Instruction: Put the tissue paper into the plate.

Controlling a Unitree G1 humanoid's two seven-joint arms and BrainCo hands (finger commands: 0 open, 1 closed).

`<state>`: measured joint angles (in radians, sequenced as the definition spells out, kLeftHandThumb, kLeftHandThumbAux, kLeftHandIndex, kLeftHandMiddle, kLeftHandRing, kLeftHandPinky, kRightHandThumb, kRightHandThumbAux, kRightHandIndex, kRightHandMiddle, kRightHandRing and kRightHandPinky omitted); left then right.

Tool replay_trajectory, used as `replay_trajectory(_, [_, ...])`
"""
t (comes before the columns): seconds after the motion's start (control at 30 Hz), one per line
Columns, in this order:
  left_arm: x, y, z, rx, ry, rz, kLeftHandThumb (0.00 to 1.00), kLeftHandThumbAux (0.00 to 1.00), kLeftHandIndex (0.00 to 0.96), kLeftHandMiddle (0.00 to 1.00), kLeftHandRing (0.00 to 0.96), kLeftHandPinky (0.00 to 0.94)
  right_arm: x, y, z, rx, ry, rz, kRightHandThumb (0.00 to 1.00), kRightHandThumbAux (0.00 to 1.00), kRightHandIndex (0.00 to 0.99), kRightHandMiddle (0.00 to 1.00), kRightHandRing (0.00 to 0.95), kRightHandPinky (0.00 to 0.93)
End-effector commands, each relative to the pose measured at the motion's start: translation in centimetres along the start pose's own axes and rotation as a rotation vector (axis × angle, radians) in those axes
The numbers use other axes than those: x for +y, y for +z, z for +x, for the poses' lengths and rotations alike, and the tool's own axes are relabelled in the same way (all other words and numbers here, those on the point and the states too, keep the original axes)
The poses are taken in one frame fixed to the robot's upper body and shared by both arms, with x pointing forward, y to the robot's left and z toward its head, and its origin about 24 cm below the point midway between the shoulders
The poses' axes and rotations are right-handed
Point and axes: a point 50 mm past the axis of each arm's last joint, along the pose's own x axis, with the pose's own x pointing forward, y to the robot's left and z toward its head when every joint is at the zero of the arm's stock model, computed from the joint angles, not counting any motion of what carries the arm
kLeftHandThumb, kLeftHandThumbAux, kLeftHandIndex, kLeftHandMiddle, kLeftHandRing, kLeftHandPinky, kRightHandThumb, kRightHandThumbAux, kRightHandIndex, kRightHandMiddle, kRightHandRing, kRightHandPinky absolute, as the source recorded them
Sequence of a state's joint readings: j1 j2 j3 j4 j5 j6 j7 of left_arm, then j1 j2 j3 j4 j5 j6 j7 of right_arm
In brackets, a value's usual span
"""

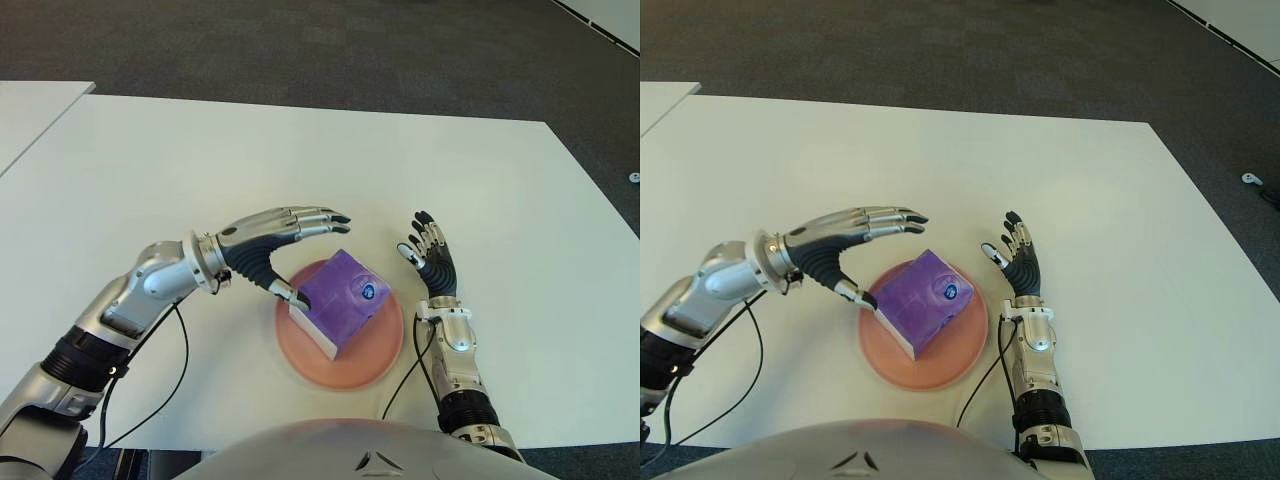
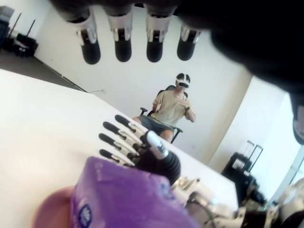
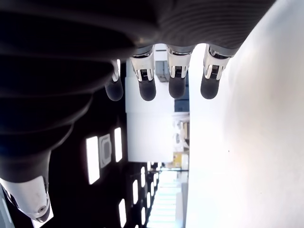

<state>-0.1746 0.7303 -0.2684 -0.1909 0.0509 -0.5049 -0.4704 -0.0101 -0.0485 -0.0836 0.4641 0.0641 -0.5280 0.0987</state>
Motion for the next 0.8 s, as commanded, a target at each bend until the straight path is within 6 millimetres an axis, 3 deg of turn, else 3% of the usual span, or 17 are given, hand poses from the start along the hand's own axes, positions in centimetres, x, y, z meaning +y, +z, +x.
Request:
replay_trajectory(0.03, [-2.1, -2.2, -0.4, 0.160, 0.027, -0.312, 0.011, 0.367, 0.000, 0.000, 0.000, 0.000, 0.6, -6.0, -4.9, 0.365, -0.026, 0.063, 0.000, 0.619, 0.000, 0.000, 0.000, 0.000])
replay_trajectory(0.17, [-4.3, -6.5, 1.5, 0.326, 0.105, -0.486, 0.002, 0.392, 0.000, 0.000, 0.000, 0.000, 0.6, -6.1, -4.9, 0.372, -0.029, 0.068, 0.000, 0.613, 0.000, 0.000, 0.000, 0.000])
replay_trajectory(0.27, [-0.9, -5.7, 2.3, 0.207, 0.273, -0.589, 0.000, 0.405, 0.000, 0.000, 0.000, 0.000, 0.6, -6.2, -4.9, 0.378, -0.030, 0.069, 0.000, 0.605, 0.000, 0.000, 0.000, 0.000])
replay_trajectory(0.33, [2.1, -2.6, -2.5, 0.063, 0.465, -0.605, 0.000, 0.398, 0.000, 0.000, 0.000, 0.000, 0.7, -6.3, -4.9, 0.377, -0.030, 0.067, 0.000, 0.598, 0.000, 0.000, 0.000, 0.000])
replay_trajectory(0.4, [3.0, -0.6, -4.6, 0.015, 0.541, -0.620, 0.000, 0.387, 0.000, 0.000, 0.000, 0.000, 0.8, -6.2, -5.0, 0.372, -0.029, 0.066, 0.000, 0.594, 0.000, 0.000, 0.000, 0.000])
replay_trajectory(0.6, [3.3, -4.3, -2.9, 0.044, 0.664, -0.860, 0.000, 0.363, 0.000, 0.000, 0.000, 0.000, 0.9, -6.2, -5.1, 0.371, -0.026, 0.068, 0.000, 0.590, 0.000, 0.000, 0.000, 0.000])
replay_trajectory(0.8, [2.2, -9.0, -3.9, 0.163, 0.800, -0.955, 0.000, 0.407, 0.000, 0.000, 0.000, 0.000, 0.7, -6.3, -5.1, 0.379, -0.034, 0.068, 0.000, 0.597, 0.000, 0.000, 0.000, 0.000])
